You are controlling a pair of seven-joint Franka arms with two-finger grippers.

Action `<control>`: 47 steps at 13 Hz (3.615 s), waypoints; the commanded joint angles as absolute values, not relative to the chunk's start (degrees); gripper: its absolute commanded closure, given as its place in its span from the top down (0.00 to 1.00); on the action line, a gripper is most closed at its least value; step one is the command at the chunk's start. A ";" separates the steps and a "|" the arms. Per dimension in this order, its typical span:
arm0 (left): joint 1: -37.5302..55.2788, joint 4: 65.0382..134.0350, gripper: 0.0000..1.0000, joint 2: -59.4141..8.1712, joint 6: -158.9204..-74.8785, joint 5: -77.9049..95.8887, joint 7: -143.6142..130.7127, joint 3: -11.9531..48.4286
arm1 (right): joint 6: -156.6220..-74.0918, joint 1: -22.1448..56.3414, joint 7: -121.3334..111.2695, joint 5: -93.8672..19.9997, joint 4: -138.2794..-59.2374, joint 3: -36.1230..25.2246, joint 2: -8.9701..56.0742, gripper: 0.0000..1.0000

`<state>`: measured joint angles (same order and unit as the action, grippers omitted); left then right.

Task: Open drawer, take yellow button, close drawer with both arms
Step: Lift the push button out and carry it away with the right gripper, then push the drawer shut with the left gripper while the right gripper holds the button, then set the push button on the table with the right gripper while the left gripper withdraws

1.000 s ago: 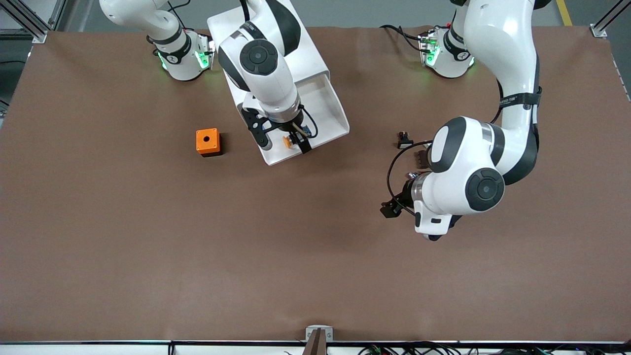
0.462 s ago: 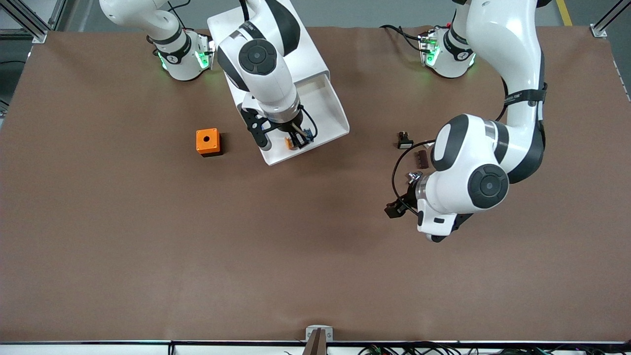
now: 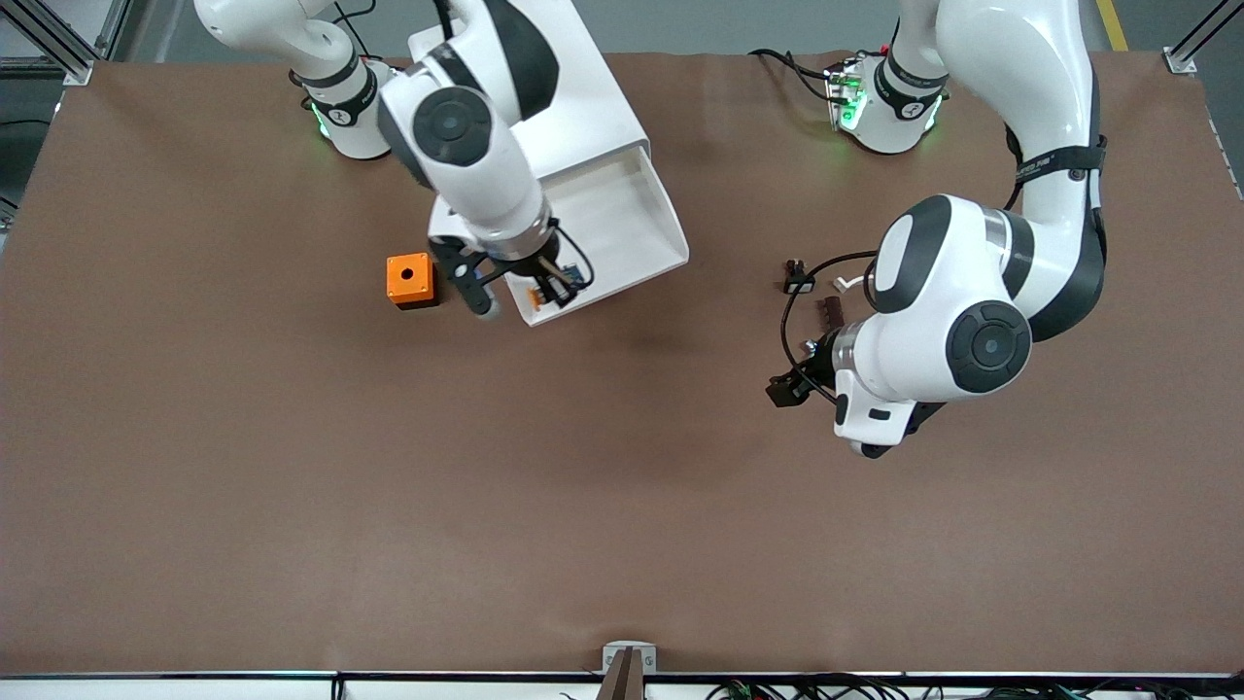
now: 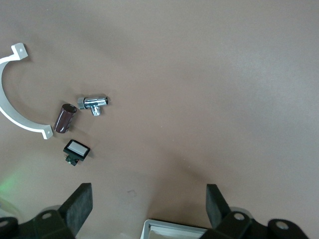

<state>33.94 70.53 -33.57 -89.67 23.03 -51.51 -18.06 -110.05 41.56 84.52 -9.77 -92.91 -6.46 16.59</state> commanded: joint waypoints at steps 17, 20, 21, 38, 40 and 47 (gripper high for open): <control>35.07 72.86 0.98 -34.28 -94.28 19.07 -43.51 -17.23 | -103.96 2.83 0.31 -4.83 -88.42 -6.15 22.57 0.03; 38.74 73.30 0.98 -34.36 -99.57 18.63 -41.31 -15.82 | -110.02 -0.52 -12.97 -5.27 -90.09 -6.15 27.31 0.03; 40.15 74.52 0.98 -34.19 -101.49 18.63 -41.31 -15.73 | -111.08 -1.31 -14.57 -5.27 -90.09 -6.15 28.90 0.03; 63.37 79.72 1.00 -33.93 -101.52 19.51 -66.43 -9.50 | -136.32 -1.67 -20.66 -5.80 -104.33 -5.63 34.98 0.11; 63.37 79.72 1.00 -34.01 -101.43 19.60 -67.67 -7.48 | -135.80 -1.58 -20.30 -7.20 -104.15 -5.71 35.24 0.32; 61.18 79.54 1.00 -31.56 -101.43 18.21 -70.84 -10.44 | -128.60 -0.80 -16.98 -7.65 -103.54 -5.71 29.11 1.00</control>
